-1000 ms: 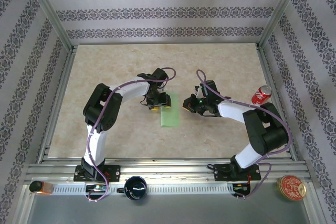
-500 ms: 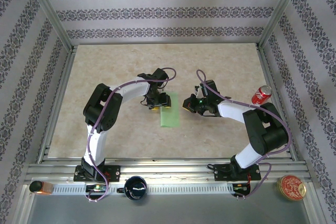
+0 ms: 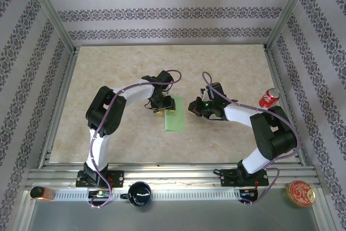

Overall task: Fold a paper plane with a square sheet of paper (pick it up from the middle)
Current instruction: Hold the square sheet of paper at the center of the table.

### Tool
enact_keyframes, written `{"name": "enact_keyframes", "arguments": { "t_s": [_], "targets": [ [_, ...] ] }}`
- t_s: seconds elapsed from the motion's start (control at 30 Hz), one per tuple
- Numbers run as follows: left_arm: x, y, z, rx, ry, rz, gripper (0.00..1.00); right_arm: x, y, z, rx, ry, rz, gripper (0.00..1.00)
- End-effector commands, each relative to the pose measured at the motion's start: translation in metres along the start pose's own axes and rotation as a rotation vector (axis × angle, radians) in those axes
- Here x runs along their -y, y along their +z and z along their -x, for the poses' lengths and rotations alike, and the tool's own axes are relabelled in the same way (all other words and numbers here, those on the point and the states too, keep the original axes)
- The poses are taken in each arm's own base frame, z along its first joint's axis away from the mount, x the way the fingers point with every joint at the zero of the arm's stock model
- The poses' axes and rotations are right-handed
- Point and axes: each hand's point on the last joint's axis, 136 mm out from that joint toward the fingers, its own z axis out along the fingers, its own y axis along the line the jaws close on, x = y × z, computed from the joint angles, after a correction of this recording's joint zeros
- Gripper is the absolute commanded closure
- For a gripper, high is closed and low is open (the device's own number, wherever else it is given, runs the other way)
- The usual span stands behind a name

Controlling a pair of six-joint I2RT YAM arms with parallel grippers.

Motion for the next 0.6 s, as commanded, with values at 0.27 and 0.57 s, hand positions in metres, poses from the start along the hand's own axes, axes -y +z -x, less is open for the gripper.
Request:
{"name": "enact_keyframes", "arguments": {
  "t_s": [0.27, 0.57],
  "targets": [
    [-0.0510, 0.0559, -0.0146, -0.067, 0.006, 0.174, 0.43, -0.0092, -0.0028, 0.0039, 0.010, -0.021, 0.013, 0.96],
    [-0.0541, 0.0577, -0.0186, -0.074, 0.006, 0.180, 0.43, -0.0110, -0.0012, 0.0022, -0.002, -0.025, 0.022, 0.97]
  ]
}}
